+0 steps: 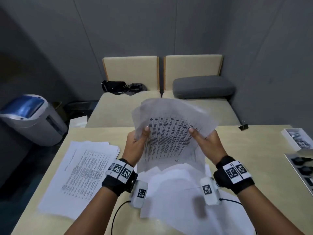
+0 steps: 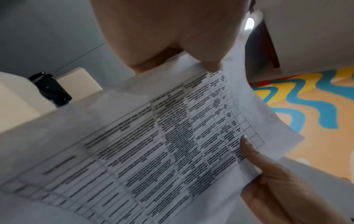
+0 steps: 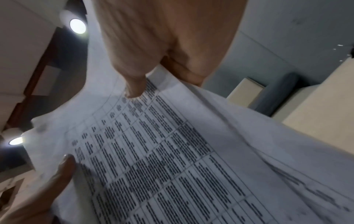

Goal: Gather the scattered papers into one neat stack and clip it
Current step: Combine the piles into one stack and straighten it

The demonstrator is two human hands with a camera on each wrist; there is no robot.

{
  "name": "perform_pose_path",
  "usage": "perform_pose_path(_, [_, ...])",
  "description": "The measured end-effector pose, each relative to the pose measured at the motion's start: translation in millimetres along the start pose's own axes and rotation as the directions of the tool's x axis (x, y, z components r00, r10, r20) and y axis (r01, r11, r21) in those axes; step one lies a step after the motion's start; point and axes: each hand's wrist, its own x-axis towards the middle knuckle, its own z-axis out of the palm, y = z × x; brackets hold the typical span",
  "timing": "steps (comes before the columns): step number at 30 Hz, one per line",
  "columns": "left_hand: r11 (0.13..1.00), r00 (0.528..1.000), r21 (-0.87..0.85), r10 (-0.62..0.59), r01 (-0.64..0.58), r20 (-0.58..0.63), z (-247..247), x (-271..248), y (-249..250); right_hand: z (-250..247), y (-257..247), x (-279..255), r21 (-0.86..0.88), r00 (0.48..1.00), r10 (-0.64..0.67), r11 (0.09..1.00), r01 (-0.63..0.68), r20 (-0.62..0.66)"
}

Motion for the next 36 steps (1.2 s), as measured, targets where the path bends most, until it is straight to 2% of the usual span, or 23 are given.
perform_pose_path(2, [0.996, 0.997, 0.047, -0.07, 0.069, 0.019, 2.7, -7.2, -13.0, 2.1, 12.9, -3.4, 0.027, 1.0, 0.027, 0.999, -0.027, 0.014])
perform_pose_path(4, [0.989, 0.989, -0.009, -0.148, 0.148, 0.027, 2.3, -13.7, -18.6, 1.3, 19.8, -8.4, 0.017, 0.998, 0.058, 0.998, -0.059, 0.034])
perform_pose_path(9, [0.961, 0.968, -0.129, -0.233, 0.244, 0.094, 3.9, -22.7, -34.3, -3.7, 47.1, -18.1, -0.029, 0.986, 0.129, 0.992, -0.126, 0.104])
perform_pose_path(12, [0.937, 0.928, 0.012, -0.349, 0.35, 0.129, 3.1, -27.1, -64.1, 5.0, 66.7, -22.8, -0.041, 0.961, 0.241, 0.971, -0.237, 0.137])
perform_pose_path(15, [0.895, 0.902, 0.29, -0.396, 0.339, 0.17, 1.9, -32.4, -94.3, 13.5, 93.5, -22.0, -0.061, 0.942, 0.322, 0.946, -0.317, 0.094])
perform_pose_path(17, [0.874, 0.925, 0.389, -0.36, 0.291, 0.119, 5.4, -30.2, -101.4, 12.9, 108.1, -18.2, -0.077, 0.926, 0.375, 0.925, -0.371, 0.043])
perform_pose_path(19, [0.865, 0.969, 0.462, -0.242, 0.196, 0.042, 3.4, -25.3, -96.4, 5.1, 120.7, -14.6, -0.123, 0.918, 0.397, 0.912, -0.391, 0.02])
perform_pose_path(21, [0.86, 0.989, 0.491, -0.14, 0.14, -0.037, -8.7, -18.9, -87.6, -10.4, 133.8, -14.2, -0.149, 0.909, 0.416, 0.898, -0.414, -0.013])
perform_pose_path(24, [0.802, 0.979, 0.562, -0.17, 0.202, -0.109, -43.8, -9.8, -100.1, -39.6, 157.8, -18.7, -0.253, 0.857, 0.493, 0.819, -0.515, -0.15])
perform_pose_path(27, [0.694, 0.913, 0.607, -0.38, 0.387, -0.147, -84.0, -11.6, -136.2, -62.9, 183.4, -26.0, -0.361, 0.768, 0.583, 0.678, -0.64, -0.265])
perform_pose_path(30, [0.574, 0.816, 0.646, -0.562, 0.504, -0.138, -112.9, -24.6, -169.7, -71.1, 202.7, -27.0, -0.449, 0.739, 0.603, 0.595, -0.667, -0.3])
perform_pose_path(33, [0.481, 0.764, 0.703, -0.63, 0.524, -0.139, -119.3, -40.9, -188.3, -61.1, 210.3, -20.7, -0.539, 0.696, 0.641, 0.48, -0.693, -0.324])
perform_pose_path(36, [0.435, 0.73, 0.723, -0.669, 0.537, -0.14, -112.0, -52.5, -203.6, -40.9, 213.2, -17.0, -0.543, 0.57, 0.712, 0.311, -0.78, -0.411])
